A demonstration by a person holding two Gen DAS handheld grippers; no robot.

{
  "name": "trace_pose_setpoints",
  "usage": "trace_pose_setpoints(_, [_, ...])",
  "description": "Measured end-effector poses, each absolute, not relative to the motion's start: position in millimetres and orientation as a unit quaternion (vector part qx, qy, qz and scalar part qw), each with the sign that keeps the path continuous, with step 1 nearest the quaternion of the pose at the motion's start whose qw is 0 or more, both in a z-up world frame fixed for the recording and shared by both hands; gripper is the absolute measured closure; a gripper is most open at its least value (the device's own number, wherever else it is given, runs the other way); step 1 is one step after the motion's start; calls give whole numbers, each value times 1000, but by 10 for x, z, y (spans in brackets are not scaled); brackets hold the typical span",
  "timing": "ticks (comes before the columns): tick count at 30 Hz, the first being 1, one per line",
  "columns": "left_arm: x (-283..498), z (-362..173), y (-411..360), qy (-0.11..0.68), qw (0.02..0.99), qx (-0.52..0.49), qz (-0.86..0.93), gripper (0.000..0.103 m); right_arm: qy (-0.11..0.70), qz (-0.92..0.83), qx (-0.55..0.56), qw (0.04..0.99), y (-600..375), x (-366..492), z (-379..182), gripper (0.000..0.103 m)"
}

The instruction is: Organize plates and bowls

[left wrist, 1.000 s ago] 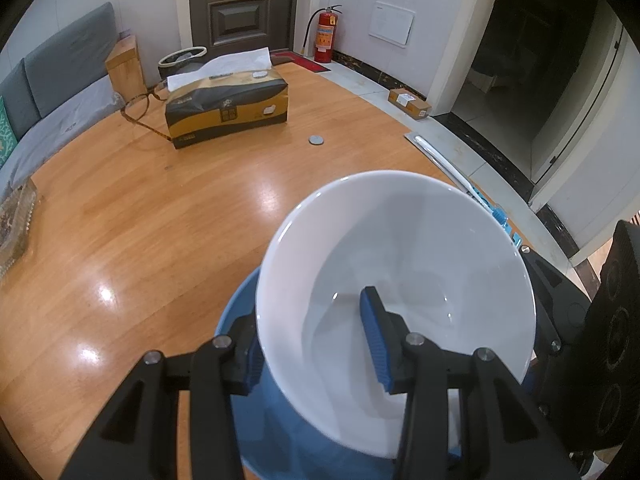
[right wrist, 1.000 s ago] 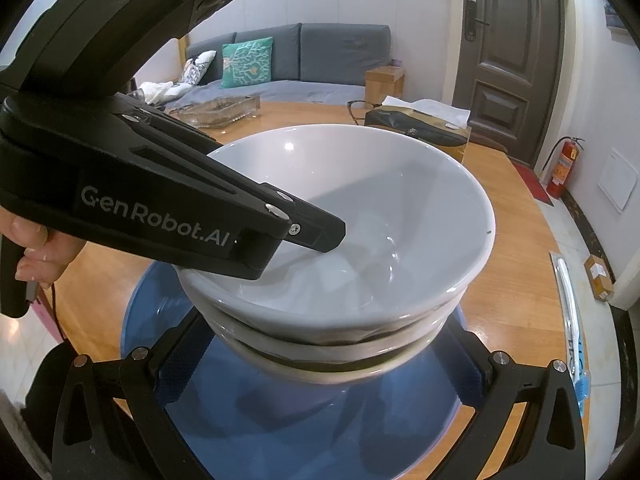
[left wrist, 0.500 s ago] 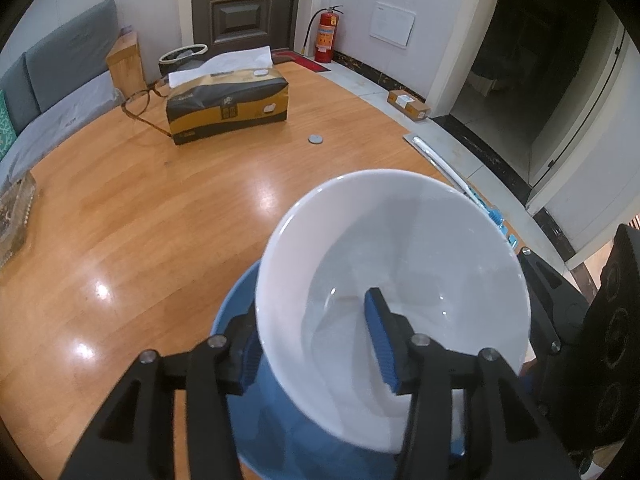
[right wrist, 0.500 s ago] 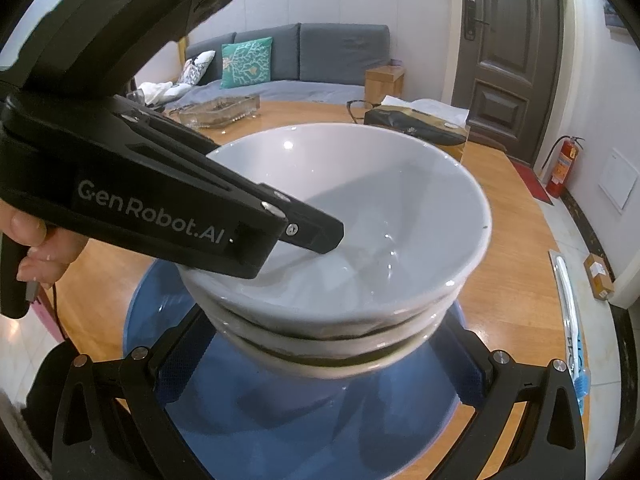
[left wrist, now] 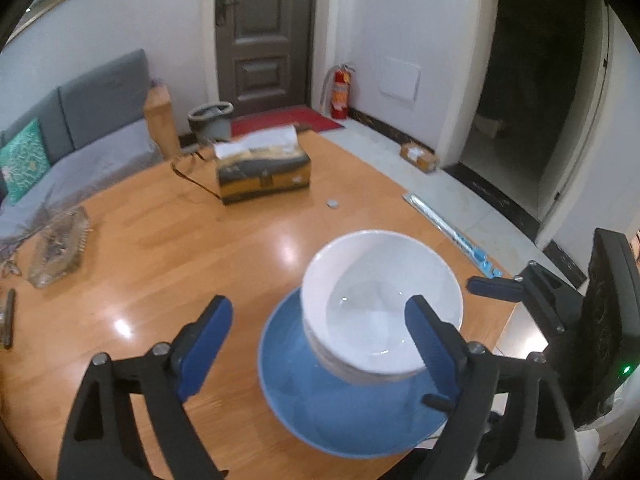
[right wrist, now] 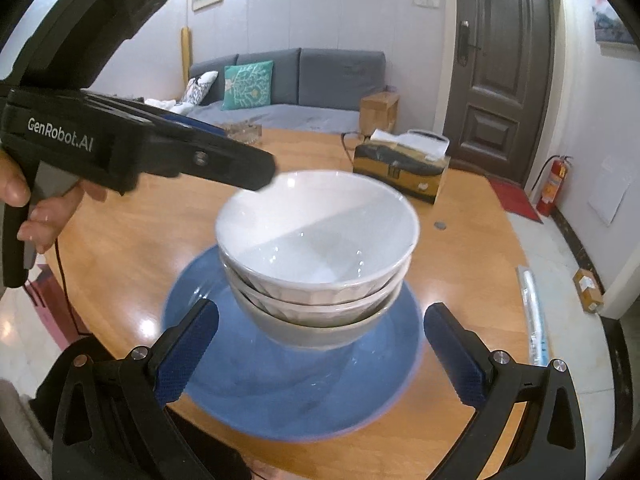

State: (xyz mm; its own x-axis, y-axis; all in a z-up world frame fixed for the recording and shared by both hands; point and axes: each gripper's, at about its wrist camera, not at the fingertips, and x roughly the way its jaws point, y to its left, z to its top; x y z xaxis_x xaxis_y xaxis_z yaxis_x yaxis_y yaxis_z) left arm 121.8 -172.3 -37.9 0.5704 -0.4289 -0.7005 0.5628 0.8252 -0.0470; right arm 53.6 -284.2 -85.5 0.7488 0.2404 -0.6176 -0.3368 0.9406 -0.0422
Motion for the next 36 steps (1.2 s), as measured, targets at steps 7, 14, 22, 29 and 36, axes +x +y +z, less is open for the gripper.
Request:
trace_pose_setpoints(7, [923,-74,-1324,300,926,71,-217,4,269,143,-72,950,-2839,310,-485,1])
trace_pose_setpoints(14, [594,149,-857,234,963,41,-131,4,213,137,-70,965,-2723,201,-125,1])
trace_pose_setpoints(22, [307,266,-521,179,982,15,-60,4,166,158,-75,970,-2413,188,179,1])
trace_pose_setpoints(29, [129,301,-302,164,986,-2,-34,4,142,163,-65,974,-2236,198,367,1])
trace_pose_setpoints(36, [117,279,-201,165,986,-11,-25,3,138,165,-53,975,-2208,184,458,1])
